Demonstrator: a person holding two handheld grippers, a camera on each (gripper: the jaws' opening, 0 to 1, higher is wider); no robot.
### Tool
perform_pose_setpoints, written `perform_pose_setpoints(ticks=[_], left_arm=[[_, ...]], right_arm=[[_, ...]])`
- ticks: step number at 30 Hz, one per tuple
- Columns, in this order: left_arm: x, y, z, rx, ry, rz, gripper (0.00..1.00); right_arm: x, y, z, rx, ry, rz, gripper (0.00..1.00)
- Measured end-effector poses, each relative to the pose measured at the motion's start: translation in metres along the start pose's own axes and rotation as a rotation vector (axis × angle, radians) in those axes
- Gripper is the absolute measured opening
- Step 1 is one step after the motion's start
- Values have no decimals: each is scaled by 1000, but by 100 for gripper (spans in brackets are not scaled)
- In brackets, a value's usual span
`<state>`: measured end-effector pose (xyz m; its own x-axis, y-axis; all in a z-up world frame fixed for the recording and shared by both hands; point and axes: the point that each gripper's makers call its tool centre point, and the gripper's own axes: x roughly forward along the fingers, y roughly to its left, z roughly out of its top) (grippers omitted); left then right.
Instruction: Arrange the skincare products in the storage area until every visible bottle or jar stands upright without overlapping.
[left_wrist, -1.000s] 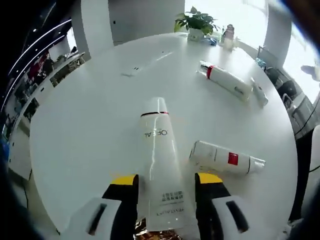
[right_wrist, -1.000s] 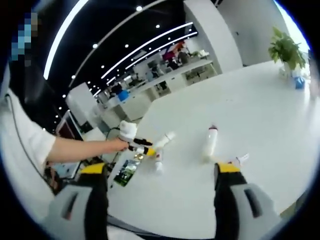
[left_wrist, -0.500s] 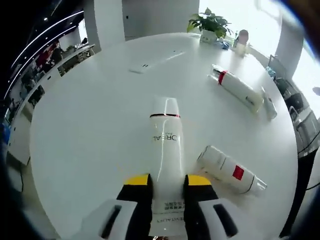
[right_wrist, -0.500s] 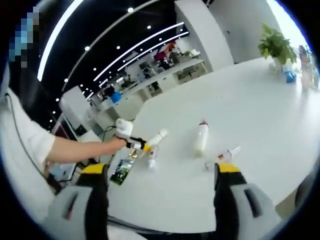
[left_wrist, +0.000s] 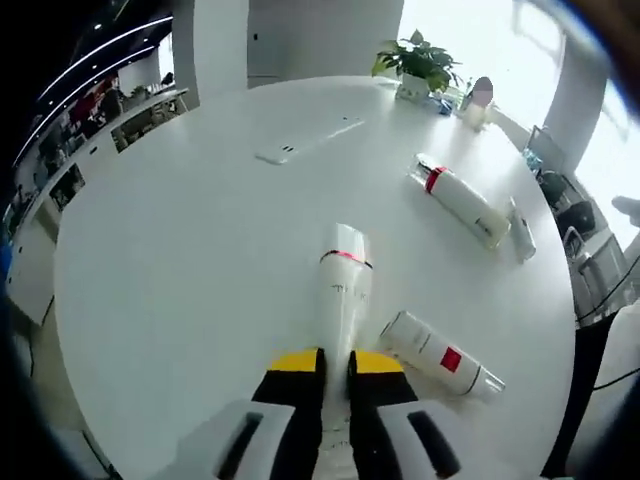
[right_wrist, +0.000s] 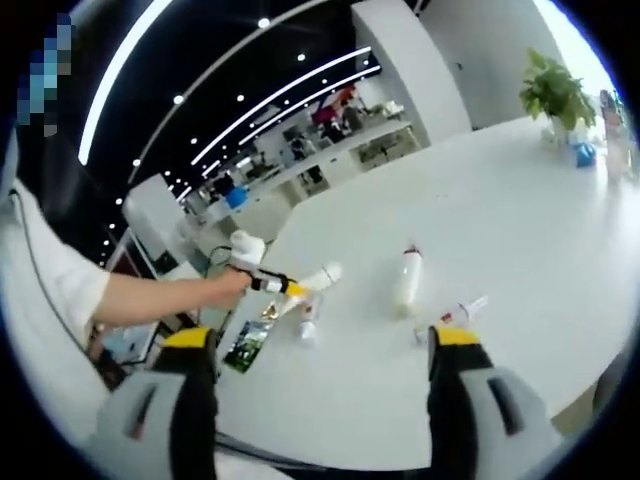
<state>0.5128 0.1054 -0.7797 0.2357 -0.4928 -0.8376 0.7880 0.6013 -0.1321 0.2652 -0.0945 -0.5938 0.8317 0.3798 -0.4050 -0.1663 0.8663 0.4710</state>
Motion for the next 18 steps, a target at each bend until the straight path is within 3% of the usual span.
perform_pose_setpoints(ticks=[2, 5, 6, 9, 10, 13, 15, 16, 17, 18], left_arm=[[0, -2, -2, -1, -1, -5, 7], [1, 5, -2, 87, -1, 48, 11], [3, 2, -3, 70, 14, 41, 13], [6, 3, -9, 128, 76, 67, 22], [8, 4, -8, 155, 78, 75, 24], [14, -3, -7, 136, 88, 58, 30], [21, -4, -17, 208, 166, 80, 35], [18, -2, -15, 226, 170, 123, 35], [19, -7, -19, 218, 191, 92, 34], [18, -6, -19, 213, 195, 109, 34]], right_arm=[[3, 3, -1, -6, 5, 11, 86], [7, 8, -1, -13, 11, 28, 86], [7, 8, -2, -15, 14, 32, 86], [8, 9, -3, -20, 21, 35, 85], [7, 7, -2, -24, 23, 31, 85], [5, 4, 0, -23, 19, 24, 85], [4, 0, 1, -16, 18, 16, 85], [4, -2, 1, -15, 18, 10, 85], [4, -3, 1, -14, 17, 6, 85], [3, -3, 1, -13, 17, 4, 85]])
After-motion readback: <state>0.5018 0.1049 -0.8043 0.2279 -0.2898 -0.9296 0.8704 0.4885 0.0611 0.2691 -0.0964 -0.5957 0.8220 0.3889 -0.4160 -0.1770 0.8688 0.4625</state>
